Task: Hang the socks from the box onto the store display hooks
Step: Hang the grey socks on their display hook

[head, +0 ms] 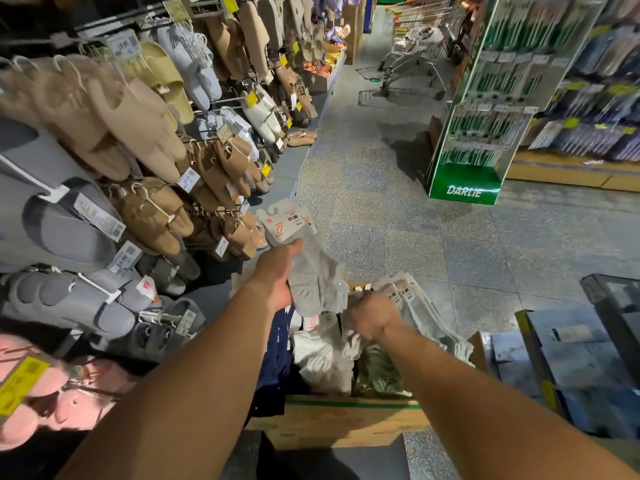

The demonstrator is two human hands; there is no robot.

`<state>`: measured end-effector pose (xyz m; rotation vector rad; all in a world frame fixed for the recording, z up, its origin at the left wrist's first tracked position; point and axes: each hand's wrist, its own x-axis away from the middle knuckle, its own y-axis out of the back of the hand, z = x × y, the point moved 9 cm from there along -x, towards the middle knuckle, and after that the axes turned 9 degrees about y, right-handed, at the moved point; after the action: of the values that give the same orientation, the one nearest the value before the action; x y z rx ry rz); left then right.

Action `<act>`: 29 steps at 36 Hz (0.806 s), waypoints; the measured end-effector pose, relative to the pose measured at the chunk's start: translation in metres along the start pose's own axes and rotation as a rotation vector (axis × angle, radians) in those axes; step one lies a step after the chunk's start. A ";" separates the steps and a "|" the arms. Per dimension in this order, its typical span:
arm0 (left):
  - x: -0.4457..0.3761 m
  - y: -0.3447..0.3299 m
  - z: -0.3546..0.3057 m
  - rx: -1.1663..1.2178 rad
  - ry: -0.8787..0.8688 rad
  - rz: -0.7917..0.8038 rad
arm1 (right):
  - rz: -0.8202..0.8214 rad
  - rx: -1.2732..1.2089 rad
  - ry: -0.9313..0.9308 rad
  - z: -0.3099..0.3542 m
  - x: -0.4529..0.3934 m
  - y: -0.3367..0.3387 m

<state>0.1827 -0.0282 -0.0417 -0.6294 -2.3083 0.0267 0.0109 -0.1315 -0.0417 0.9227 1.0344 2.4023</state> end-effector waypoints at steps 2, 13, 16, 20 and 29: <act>0.002 -0.001 -0.001 -0.012 -0.001 -0.006 | -0.062 -0.076 -0.013 0.002 -0.001 0.026; 0.008 -0.002 0.024 -0.071 0.096 0.033 | -0.427 -0.964 0.136 0.006 0.018 0.125; 0.006 -0.004 0.038 -0.124 0.140 0.001 | -0.500 -1.148 0.276 0.034 0.037 0.151; 0.027 -0.019 0.050 -0.114 0.205 0.011 | -0.585 -1.423 0.436 0.058 0.060 0.169; 0.041 -0.065 0.031 0.278 0.226 0.319 | -0.477 -1.361 0.223 0.033 0.062 0.044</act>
<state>0.1089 -0.0622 -0.0244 -0.8037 -1.9237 0.3989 -0.0146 -0.1096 0.0340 -0.0888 -0.4045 2.0812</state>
